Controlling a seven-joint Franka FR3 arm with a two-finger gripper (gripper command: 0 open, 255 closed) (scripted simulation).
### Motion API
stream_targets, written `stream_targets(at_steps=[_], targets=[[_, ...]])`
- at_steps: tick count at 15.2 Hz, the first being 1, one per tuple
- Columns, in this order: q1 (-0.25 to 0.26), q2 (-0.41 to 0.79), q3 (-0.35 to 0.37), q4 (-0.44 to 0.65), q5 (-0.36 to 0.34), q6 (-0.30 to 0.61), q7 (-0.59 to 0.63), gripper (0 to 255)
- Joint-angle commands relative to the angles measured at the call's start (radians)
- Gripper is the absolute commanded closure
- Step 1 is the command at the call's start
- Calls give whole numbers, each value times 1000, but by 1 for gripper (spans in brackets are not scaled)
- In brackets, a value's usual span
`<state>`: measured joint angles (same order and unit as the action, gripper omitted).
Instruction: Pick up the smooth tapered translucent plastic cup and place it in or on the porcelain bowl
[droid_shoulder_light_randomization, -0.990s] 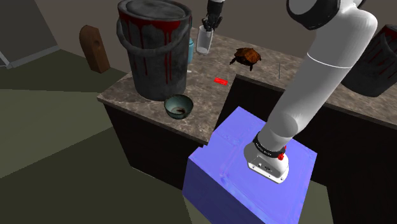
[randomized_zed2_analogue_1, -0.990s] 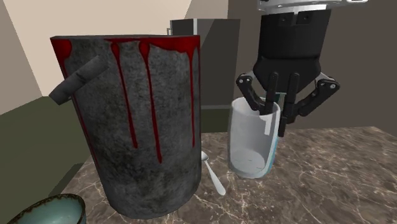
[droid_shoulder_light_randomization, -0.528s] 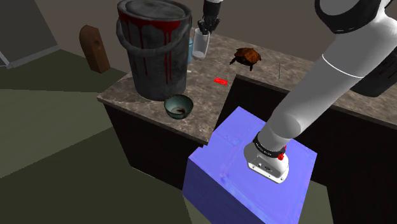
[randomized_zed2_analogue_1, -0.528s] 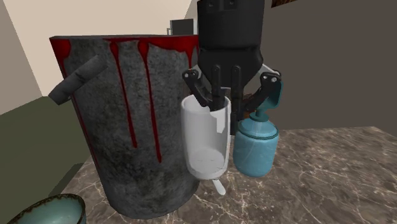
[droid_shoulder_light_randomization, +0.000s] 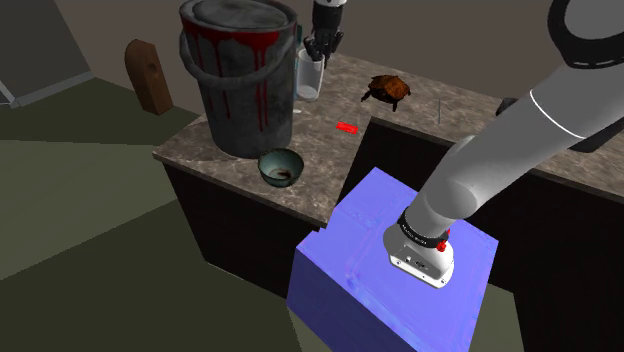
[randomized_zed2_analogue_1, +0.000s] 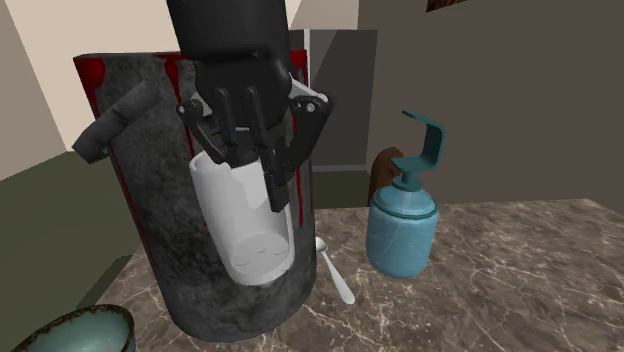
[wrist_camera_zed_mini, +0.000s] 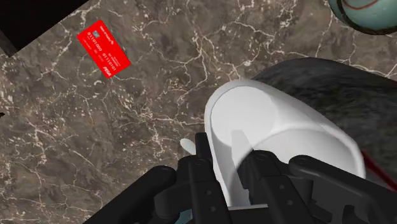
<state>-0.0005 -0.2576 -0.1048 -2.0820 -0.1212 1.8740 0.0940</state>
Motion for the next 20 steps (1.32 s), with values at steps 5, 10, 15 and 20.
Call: stream_targets(at_steps=[5, 10, 15, 20], targets=[[88, -118, 76, -94, 54, -32, 148, 255], [156, -176, 142, -125, 76, -65, 269, 255], [194, -203, 213, -144, 106, -78, 364, 255], [194, -202, 215, -209, 106, -11, 367, 255]])
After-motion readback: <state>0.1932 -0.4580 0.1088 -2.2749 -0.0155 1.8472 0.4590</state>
